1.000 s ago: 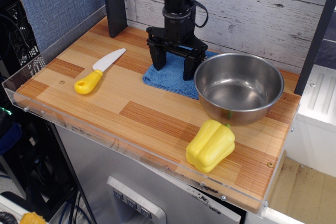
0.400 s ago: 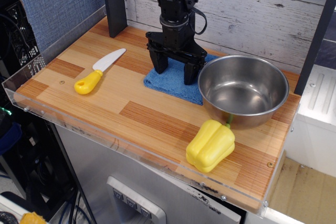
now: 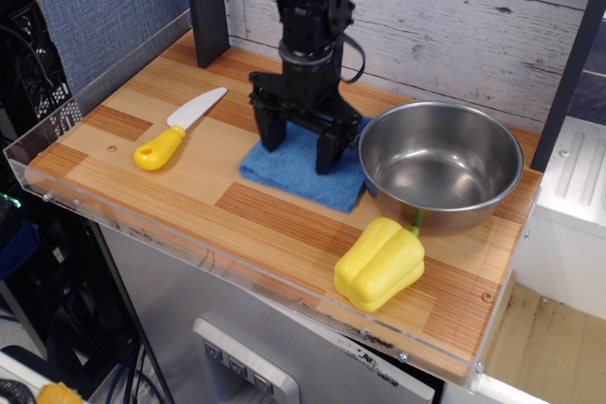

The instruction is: Move the blue cloth to the left of the yellow bell pepper

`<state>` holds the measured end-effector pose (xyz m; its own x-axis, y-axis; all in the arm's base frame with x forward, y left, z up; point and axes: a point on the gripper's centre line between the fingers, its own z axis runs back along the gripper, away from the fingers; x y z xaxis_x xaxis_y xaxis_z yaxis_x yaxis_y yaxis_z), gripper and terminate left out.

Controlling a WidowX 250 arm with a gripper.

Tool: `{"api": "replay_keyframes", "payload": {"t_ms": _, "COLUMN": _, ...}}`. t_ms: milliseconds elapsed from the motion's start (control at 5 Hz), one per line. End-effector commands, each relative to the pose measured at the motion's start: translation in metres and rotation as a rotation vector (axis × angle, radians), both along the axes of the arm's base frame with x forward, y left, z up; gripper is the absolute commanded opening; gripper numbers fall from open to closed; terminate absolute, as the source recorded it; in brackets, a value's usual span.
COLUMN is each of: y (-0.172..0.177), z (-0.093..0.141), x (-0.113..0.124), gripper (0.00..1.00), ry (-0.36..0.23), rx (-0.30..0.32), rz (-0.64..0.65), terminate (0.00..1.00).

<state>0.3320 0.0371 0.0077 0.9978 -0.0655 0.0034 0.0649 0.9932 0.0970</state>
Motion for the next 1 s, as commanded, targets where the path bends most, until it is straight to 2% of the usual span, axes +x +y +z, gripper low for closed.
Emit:
{"api": "replay_keyframes", "payload": {"t_ms": 0, "y": -0.003, "z": 0.019, "x": -0.036, "gripper": 1.00, "ry": -0.005, "rx": 0.050, "rz": -0.052, "terminate": 0.00}}
{"api": "replay_keyframes", "payload": {"t_ms": 400, "y": -0.003, "z": 0.028, "x": -0.056, "gripper": 1.00, "ry": -0.011, "rx": 0.063, "rz": -0.076, "terminate": 0.00}}
{"api": "replay_keyframes", "payload": {"t_ms": 600, "y": -0.001, "z": 0.036, "x": -0.050, "gripper": 1.00, "ry": -0.041, "rx": 0.041, "rz": -0.071, "terminate": 0.00}}
{"api": "replay_keyframes", "payload": {"t_ms": 800, "y": 0.005, "z": 0.064, "x": -0.035, "gripper": 1.00, "ry": -0.113, "rx": 0.011, "rz": -0.034, "terminate": 0.00}}
